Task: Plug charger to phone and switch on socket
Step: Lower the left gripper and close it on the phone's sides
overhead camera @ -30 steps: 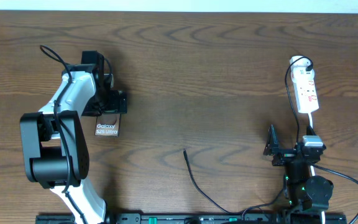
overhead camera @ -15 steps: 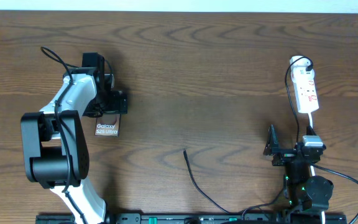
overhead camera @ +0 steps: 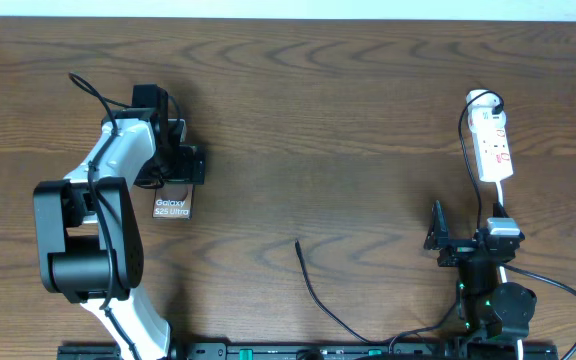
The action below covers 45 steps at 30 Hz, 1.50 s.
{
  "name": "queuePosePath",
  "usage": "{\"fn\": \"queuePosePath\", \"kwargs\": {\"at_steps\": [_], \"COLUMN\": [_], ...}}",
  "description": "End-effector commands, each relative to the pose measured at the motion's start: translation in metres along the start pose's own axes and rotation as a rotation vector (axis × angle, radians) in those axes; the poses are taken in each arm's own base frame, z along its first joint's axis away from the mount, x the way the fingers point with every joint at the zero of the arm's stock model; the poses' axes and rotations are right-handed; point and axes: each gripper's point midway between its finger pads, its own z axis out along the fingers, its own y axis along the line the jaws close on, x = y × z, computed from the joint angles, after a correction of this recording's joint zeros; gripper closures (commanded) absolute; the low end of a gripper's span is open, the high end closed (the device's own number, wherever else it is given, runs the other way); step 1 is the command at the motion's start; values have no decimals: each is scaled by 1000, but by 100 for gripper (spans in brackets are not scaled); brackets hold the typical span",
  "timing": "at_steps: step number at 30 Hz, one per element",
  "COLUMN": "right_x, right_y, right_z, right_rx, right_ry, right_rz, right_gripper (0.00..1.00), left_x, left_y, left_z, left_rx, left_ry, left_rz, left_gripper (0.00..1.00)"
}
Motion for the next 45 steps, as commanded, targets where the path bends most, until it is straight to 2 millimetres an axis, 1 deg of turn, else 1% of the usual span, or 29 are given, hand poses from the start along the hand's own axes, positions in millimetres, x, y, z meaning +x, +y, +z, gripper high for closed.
{"fn": "queuePosePath", "kwargs": {"at_steps": [1, 5, 12, 28, 34, 45], "right_x": [0, 0, 0, 0, 0, 0], "right_y": [1, 1, 1, 1, 1, 1], "right_z": [0, 0, 0, 0, 0, 0], "right_rx": [-2, -2, -2, -2, -2, -2], "right_ry": [0, 0, 0, 0, 0, 0], "right_rz": [-11, -11, -11, -11, -12, -11], "right_gripper": [1, 1, 1, 1, 1, 1], "left_x": [4, 5, 10, 8, 3, 5], "left_y": [3, 3, 3, 3, 3, 3], "left_z": [5, 6, 15, 15, 15, 15], "left_rx": [-8, -8, -8, -9, -10, -10], "left_ry": [17, 17, 16, 8, -14, -5], "left_rz": [17, 17, 17, 21, 29, 29], "left_gripper": [0, 0, 0, 0, 0, 0]}}
